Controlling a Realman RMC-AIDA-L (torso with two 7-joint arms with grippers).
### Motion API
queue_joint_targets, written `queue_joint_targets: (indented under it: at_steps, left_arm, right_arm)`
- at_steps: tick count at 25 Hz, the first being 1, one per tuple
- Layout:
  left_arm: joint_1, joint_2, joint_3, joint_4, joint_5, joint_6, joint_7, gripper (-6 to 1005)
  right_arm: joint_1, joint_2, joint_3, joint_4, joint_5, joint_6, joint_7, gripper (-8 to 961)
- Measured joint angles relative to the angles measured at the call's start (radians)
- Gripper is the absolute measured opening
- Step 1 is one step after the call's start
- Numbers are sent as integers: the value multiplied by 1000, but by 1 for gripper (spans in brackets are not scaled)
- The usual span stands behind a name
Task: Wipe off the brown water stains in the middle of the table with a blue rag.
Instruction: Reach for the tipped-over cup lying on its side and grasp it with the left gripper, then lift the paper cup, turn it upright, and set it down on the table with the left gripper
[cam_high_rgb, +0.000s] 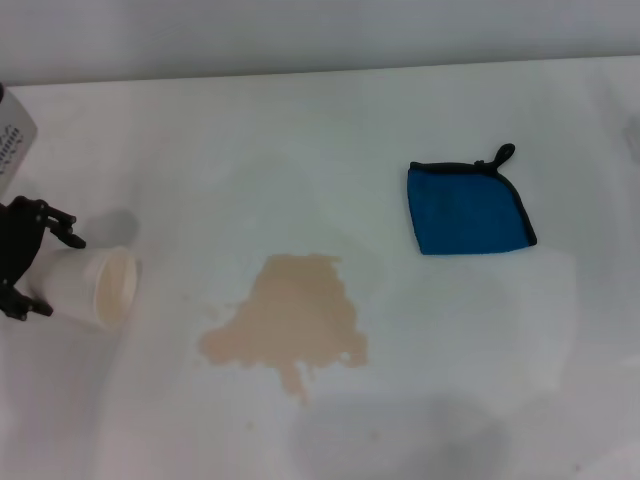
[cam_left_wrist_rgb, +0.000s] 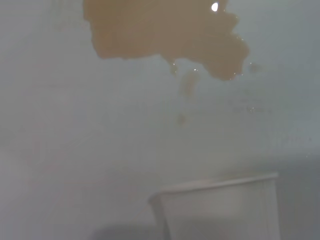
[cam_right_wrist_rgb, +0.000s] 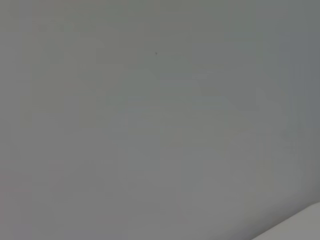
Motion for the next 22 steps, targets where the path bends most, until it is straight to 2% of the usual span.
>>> queue_joint_targets:
  at_steps: [17,20,22]
  left_arm:
    - [14,-29,0,18,-7,-26,-72,873]
    - [17,-39,0,-3,-42,-27,-84,774]
    - [16,-45,0,-25,-61,-27,-110,751]
  right_arm:
    - [-2,-2,0,1,0,0,-3,870]
    - [-6,-2,0,2,0,0,-3,870]
    - [-9,-2,0,2,-1,0,-4,870]
